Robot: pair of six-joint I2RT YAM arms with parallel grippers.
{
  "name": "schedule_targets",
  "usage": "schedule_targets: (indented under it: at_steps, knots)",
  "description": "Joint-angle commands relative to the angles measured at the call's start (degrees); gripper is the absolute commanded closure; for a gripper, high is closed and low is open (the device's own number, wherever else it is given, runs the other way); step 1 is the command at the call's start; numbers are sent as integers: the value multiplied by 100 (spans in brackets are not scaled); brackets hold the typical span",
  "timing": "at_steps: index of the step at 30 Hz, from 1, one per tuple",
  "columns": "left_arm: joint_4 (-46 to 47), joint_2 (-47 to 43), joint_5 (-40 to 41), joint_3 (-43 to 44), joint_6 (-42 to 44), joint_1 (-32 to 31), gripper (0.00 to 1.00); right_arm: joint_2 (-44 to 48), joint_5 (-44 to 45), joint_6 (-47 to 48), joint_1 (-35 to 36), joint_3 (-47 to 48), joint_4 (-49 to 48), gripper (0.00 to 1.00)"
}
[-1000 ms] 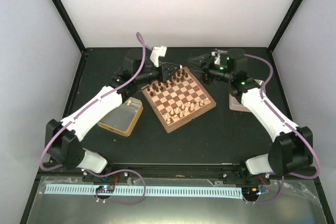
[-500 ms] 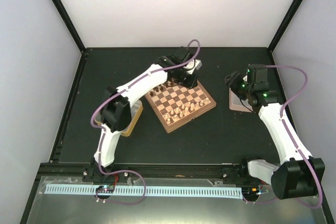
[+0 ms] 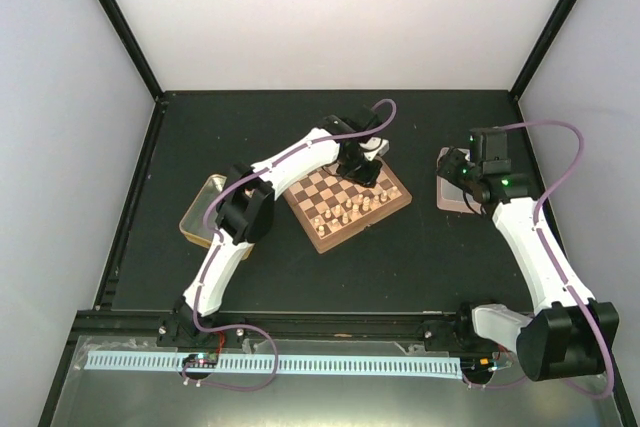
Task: Set up the chess pieces on the board
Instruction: Place the chess piece on the chessboard.
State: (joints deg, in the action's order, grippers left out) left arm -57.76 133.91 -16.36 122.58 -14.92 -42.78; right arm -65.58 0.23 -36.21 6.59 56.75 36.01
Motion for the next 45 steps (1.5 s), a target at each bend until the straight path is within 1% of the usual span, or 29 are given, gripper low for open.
schedule_targets:
  at_steps: [1, 7, 12, 21, 31, 37, 40, 43, 45]
  knots:
    - [-231, 219, 177, 240, 115, -28, 98, -59, 156, 235, -44, -37, -27, 40]
    - [-296, 413, 106, 240, 175, -28, 98, -131, 95, 240, -43, -41, -52, 40]
    - [-302, 485, 107, 238, 208, -23, 96, -165, 40, 216, -44, -35, -75, 40]
    - [-238, 433, 65, 248, 260, -19, 78, -224, -44, 193, -44, -6, -53, 40]
    - [-82, 247, -66, 281, 133, 45, 67, -262, -136, 195, -45, 45, -10, 40]
    - [101, -192, -58, 319, -102, 243, 58, -271, -191, 214, -45, 138, 38, 40]
    - [152, -618, 182, 266, -291, 383, 53, -304, -279, 255, -49, 196, 34, 40]
    - [270, -1163, 751, -167, -427, 495, 50, -348, -457, 303, -44, 233, 1, 40]
    - [466, -1655, 1254, -771, -570, 559, 49, -372, -560, 316, -37, 248, -21, 40]
